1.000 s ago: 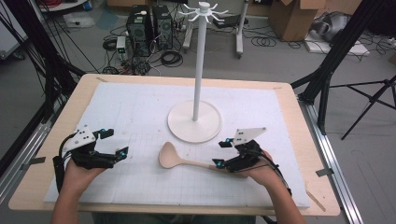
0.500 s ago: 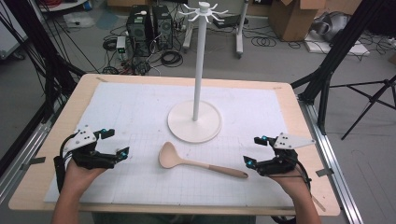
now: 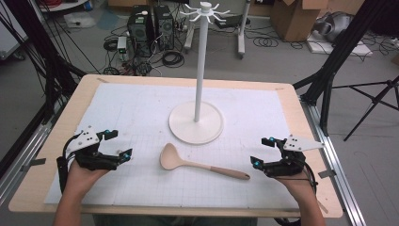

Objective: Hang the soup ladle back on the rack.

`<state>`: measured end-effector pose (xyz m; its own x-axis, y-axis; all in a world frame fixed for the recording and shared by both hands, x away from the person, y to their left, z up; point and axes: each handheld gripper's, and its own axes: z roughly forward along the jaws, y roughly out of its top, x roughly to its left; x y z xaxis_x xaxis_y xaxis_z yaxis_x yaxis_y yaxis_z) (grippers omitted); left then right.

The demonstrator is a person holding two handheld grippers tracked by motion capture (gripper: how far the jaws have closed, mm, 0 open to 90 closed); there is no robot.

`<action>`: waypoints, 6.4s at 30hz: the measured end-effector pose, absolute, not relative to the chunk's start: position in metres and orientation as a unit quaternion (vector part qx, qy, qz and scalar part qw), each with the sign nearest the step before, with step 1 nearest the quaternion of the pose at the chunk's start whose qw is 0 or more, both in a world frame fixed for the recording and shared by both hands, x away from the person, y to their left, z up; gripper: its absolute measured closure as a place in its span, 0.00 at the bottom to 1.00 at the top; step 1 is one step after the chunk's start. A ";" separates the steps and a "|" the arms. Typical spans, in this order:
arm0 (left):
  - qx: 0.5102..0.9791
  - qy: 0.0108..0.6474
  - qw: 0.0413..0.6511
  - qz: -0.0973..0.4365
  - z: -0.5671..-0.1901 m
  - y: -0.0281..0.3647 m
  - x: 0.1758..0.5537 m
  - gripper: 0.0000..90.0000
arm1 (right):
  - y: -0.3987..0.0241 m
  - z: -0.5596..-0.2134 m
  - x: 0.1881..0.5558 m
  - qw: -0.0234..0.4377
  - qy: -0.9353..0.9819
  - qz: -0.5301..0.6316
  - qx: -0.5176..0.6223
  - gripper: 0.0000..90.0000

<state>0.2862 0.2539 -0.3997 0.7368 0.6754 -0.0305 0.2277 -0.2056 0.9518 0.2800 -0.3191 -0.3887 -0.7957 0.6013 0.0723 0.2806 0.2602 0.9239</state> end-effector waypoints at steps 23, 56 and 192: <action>0.784 0.174 0.579 0.142 -0.362 0.169 0.310 0.11 | -0.321 -0.387 0.280 0.149 0.782 0.536 0.280 0.16; 0.897 0.059 0.436 0.044 -0.392 0.010 0.335 0.12 | -0.326 -0.388 0.283 0.142 0.778 0.540 0.288 0.16; 0.801 0.164 0.549 0.172 -0.218 0.141 0.351 0.85 | -0.322 -0.392 0.287 0.132 0.778 0.542 0.289 0.16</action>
<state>0.3507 0.1411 -0.2177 0.8872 0.4516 0.0947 0.0745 -0.3427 0.9365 0.2872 -0.3216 -0.3920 -0.7978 0.5930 0.1093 0.3074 0.2441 0.9197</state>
